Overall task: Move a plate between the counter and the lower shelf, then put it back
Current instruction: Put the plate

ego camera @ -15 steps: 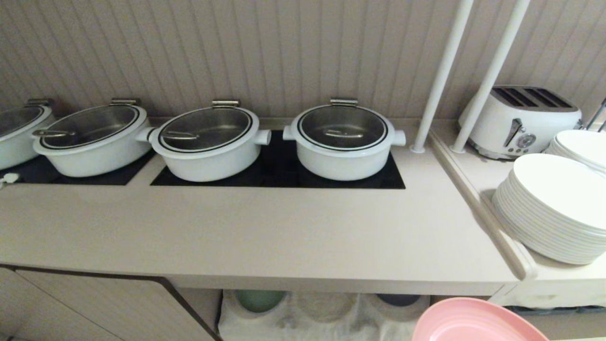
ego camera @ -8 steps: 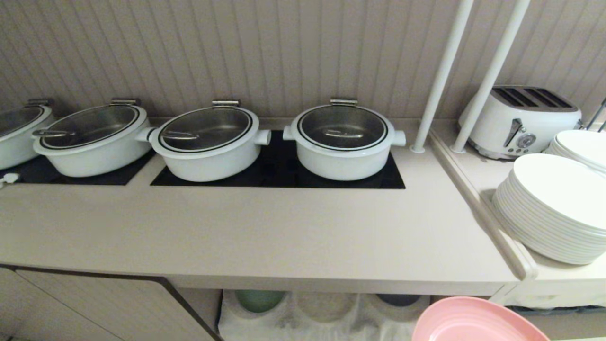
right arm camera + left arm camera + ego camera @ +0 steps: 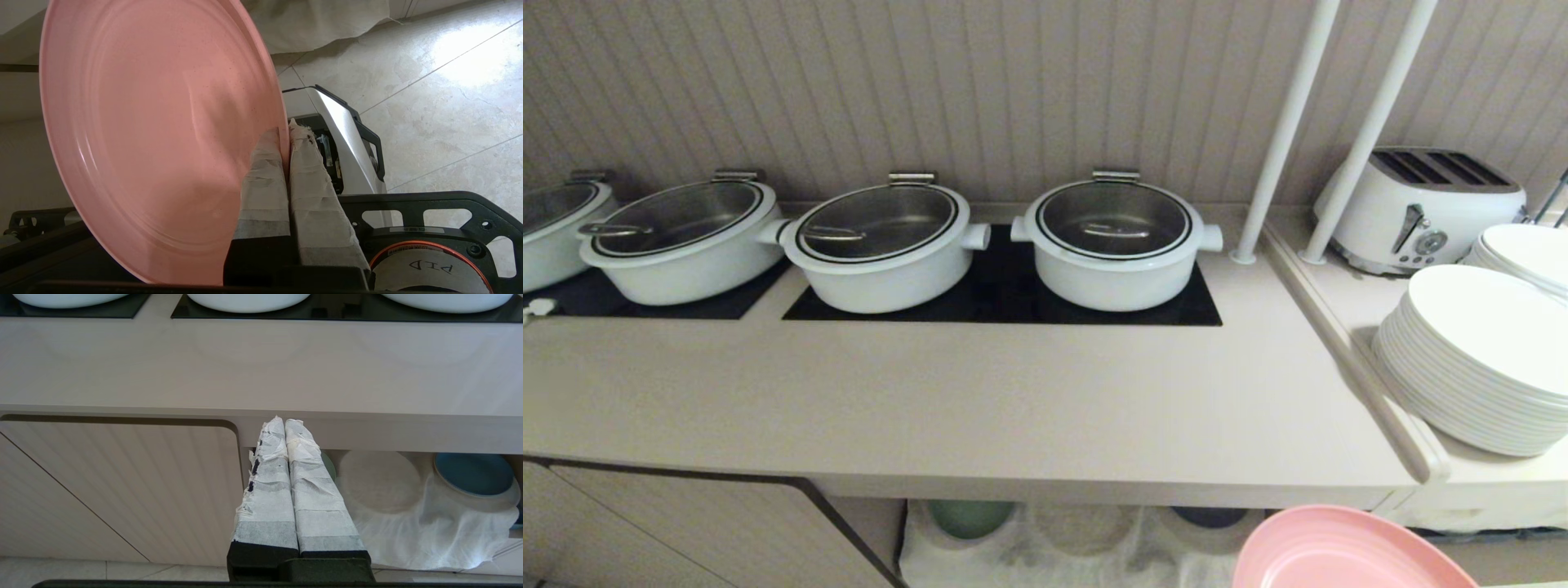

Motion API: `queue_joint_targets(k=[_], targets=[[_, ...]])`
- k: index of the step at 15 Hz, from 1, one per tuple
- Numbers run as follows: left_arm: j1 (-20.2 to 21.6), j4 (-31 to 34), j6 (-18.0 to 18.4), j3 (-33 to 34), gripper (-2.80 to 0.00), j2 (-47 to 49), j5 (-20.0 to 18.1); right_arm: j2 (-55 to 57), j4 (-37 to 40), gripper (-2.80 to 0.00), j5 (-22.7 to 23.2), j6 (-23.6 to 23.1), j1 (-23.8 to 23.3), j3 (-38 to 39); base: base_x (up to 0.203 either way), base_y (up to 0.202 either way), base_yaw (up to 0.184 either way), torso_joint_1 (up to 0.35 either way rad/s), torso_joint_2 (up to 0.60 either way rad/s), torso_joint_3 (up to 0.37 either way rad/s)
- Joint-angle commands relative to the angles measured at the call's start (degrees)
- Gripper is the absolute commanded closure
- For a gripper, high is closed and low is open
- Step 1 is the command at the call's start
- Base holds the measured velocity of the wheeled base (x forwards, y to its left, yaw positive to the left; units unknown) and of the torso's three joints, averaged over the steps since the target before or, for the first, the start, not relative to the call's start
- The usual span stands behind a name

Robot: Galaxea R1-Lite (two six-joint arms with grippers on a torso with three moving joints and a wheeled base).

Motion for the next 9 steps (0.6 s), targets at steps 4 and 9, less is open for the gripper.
queue_joint_targets(k=[4,9], targets=[[0.0,0.0,-0.1,0.0,0.00,0.0,0.0,0.2,0.1,0.00,0.0,0.2,-0.4,0.0,0.000,0.000,0.000,0.000,0.00,0.000],[0.0,0.0,-0.1,0.0,0.00,0.0,0.0,0.2,0.1,0.00,0.0,0.2,-0.4,0.2,0.000,0.000,0.000,0.000,0.00,0.000]])
